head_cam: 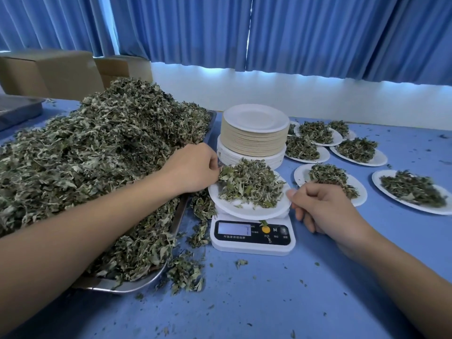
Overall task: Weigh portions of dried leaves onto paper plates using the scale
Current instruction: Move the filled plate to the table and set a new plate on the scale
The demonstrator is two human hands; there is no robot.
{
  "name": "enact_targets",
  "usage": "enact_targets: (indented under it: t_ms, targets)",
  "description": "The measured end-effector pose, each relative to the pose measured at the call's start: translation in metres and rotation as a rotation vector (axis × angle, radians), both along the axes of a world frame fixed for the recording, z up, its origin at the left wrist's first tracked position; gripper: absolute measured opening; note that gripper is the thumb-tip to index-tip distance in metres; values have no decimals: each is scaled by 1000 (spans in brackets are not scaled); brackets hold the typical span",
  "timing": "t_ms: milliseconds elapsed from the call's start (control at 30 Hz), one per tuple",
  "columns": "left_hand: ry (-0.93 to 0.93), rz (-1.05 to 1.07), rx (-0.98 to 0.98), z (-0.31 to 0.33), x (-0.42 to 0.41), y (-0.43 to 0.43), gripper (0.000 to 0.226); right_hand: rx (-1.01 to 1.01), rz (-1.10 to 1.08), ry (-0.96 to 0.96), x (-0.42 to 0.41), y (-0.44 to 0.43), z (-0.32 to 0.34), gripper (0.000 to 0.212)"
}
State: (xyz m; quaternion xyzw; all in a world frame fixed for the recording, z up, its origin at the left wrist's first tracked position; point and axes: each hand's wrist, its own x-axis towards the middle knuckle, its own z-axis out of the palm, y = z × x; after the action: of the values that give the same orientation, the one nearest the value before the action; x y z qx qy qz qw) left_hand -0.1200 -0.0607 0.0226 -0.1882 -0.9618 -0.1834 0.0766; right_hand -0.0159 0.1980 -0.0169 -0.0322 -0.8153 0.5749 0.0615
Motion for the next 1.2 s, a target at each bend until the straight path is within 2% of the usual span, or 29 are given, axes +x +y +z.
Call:
enact_targets:
  t_ms: [167,267,400,500,567,700,800,933,1000,1100,1167,1200]
  targets:
    - [-28,4,120,2,0,7,17,-177,-47,-146,3,0,8,33]
    - [-52,4,207,12,3,21,18,-284,-88,-164,4,10,22,28]
    - [-171,-12,445,30,8,56,21,-263,-172,-140,5,47,42,24]
    - [-305,16,636,30,6,99,21,-170,-240,-158,1,91,53,35]
    - [-386,33,673,27,-2,134,22,-89,-294,-189,-7,122,59,39]
    - [-483,103,643,24,-36,200,20,168,-420,-225,-40,175,67,47]
    - [-470,126,541,23,-62,237,15,354,-481,-255,-74,199,71,52]
    - [-456,129,451,15,-90,266,46,499,-459,-367,-111,225,78,54]
    - [-431,131,420,10,-101,273,51,518,-454,-394,-122,238,79,57]
    - [-405,124,412,1,-114,282,58,569,-446,-406,-134,247,75,48]
    - [-406,100,379,0,-115,288,52,613,-451,-413,-143,249,68,52]
    - [-382,91,352,-3,-115,291,37,639,-466,-411,-146,249,64,56]
